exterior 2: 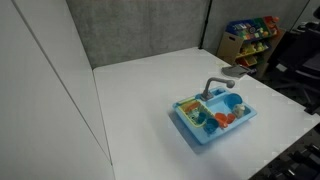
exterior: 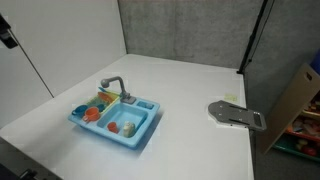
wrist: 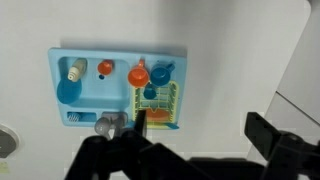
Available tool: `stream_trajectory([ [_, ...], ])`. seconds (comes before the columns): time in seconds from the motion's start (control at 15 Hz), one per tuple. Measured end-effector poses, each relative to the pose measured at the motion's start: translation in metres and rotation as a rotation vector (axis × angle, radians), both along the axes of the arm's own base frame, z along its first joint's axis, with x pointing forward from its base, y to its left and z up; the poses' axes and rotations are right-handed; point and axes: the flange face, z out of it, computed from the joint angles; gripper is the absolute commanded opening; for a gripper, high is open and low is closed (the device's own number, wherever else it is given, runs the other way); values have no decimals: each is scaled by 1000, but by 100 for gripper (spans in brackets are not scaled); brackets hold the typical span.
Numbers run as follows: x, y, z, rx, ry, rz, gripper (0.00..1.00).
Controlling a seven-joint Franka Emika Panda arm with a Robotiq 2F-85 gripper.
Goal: Pick up the blue mug and drop it in the sink
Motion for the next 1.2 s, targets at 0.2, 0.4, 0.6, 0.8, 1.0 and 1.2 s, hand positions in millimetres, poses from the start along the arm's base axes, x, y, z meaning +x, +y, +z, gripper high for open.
stream_trajectory([
  [0.2, 21, 6, 2, -4, 42, 5, 100],
  [0.4, 43, 10, -4, -13, 74, 12, 100],
  [0.6, 61, 12, -22, -21, 116, 15, 100],
  [0.8, 78, 10, -47, -24, 139, 9, 100],
  [1.0, 95, 3, -71, -21, 131, -4, 100],
  [1.2, 101, -1, -84, -16, 140, -13, 100],
])
